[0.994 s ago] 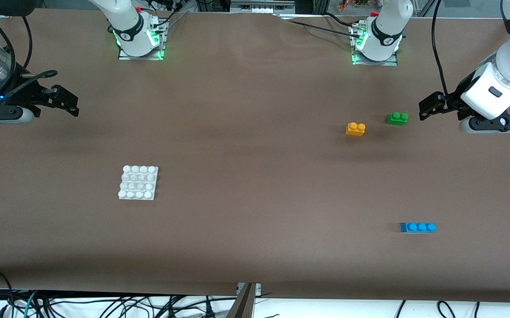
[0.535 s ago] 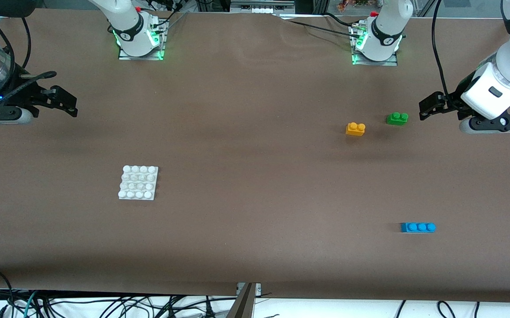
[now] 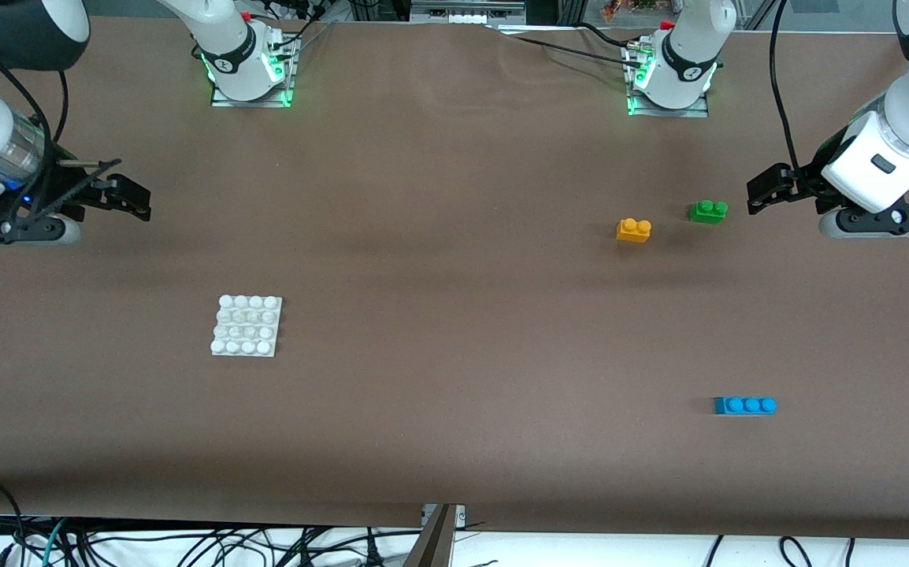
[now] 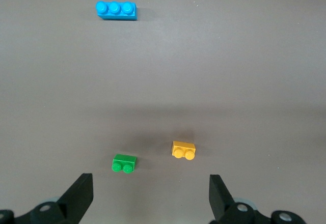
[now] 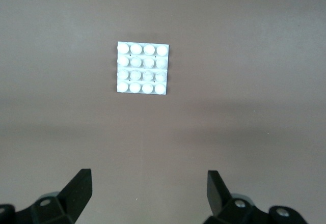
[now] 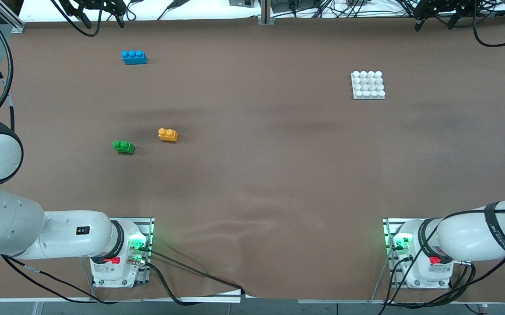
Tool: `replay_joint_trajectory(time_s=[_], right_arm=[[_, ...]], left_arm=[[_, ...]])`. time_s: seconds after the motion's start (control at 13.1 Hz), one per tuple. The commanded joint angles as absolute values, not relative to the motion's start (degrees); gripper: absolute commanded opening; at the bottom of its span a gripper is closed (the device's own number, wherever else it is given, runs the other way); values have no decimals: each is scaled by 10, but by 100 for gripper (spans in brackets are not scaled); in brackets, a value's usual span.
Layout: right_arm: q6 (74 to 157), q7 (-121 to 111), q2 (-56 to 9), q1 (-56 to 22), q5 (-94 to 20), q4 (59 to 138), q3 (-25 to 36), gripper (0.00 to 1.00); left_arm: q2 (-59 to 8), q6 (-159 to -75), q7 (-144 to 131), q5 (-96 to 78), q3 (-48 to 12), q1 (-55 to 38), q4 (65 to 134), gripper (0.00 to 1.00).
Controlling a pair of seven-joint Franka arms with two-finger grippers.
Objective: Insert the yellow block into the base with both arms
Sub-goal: 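Move the right gripper down to the white base plate's edge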
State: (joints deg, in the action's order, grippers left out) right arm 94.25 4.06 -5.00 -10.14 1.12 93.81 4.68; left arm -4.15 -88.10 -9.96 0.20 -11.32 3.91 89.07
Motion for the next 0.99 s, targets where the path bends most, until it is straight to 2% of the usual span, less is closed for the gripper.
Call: replay_joint_trajectory(time_s=[0.0,0.23,0.46,0.69,0.92], right_arm=[[947,35,-50,-105,15,948,47,100],[994,35,-73,-105,15,977,47,100],[1119,36,-75,-100,11,1078,50,100],[1208,36,-111,-91,7,1107,50,100],[1339,36,-136,-82,6,1170,49,100]], left_arm=[[-47,-867,-99,17,-117,39,874,100],[-47,-867,-99,17,-117,40,874,100],[-47,-867,-99,17,-117,40,874,100],[-47,-867,-99,17,-117,40,874,100],[-47,-867,-99,17,-117,40,873,100]])
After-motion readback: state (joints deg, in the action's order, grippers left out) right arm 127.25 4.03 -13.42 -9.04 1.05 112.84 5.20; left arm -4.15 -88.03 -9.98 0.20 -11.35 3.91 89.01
